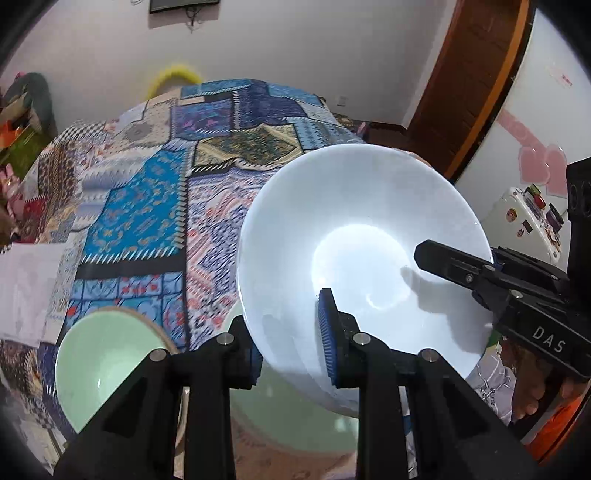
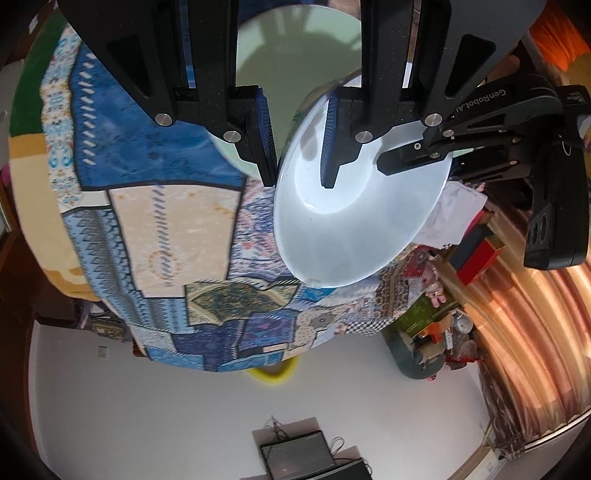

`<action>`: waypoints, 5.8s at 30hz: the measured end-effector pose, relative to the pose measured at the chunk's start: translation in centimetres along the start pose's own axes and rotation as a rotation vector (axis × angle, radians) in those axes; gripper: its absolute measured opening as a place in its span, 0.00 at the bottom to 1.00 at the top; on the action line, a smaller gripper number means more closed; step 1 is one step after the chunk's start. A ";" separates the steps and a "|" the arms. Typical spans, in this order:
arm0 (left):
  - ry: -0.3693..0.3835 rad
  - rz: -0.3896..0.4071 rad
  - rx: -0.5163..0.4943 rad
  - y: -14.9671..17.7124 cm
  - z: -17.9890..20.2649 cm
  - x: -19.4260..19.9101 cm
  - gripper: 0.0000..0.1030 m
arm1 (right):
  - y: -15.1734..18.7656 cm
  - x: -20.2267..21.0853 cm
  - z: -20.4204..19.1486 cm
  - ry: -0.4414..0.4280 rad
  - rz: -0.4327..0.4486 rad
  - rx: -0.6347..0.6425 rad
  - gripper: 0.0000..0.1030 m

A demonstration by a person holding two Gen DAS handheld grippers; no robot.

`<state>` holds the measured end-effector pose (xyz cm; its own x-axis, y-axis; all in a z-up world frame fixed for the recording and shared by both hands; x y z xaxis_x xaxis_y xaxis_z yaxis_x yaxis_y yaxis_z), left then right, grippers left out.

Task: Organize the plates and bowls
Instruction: 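Lift the white bowl with the right tool and carry it toward the bowls, then lower the white bowl into the pale green bowl with the right tool, then grip the nested bowl stack rim with the right tool and carry it over the plates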

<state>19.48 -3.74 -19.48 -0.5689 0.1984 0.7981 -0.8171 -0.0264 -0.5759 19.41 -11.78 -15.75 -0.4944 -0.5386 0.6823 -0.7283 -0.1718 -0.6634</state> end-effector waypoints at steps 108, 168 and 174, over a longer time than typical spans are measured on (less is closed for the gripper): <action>-0.211 0.067 0.350 11.5 -21.5 5.5 0.61 | 5.7 -10.8 -13.7 -0.114 -0.196 0.123 0.44; -0.122 0.017 0.427 10.6 -19.5 2.4 0.35 | 4.9 -11.1 -12.7 -0.101 -0.158 0.026 0.37; -0.127 0.047 0.391 9.1 -17.9 3.8 0.35 | 4.1 -9.2 -12.0 -0.091 -0.116 0.022 0.37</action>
<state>11.52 14.30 -24.87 -0.5936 0.0659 0.8021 -0.7498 -0.4075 -0.5214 15.35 2.35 -21.07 -0.3615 -0.5862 0.7250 -0.7673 -0.2548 -0.5886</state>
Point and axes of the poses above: each gripper's, at about its wrist camera, not at the fingertips, and x roughly against the way its jaws point, z to its right, y to its underside, the point moved 9 cm from there along -x, roughly the way its jaws point, and after that the axes turned 1 degree about y, right-handed, at the moved point
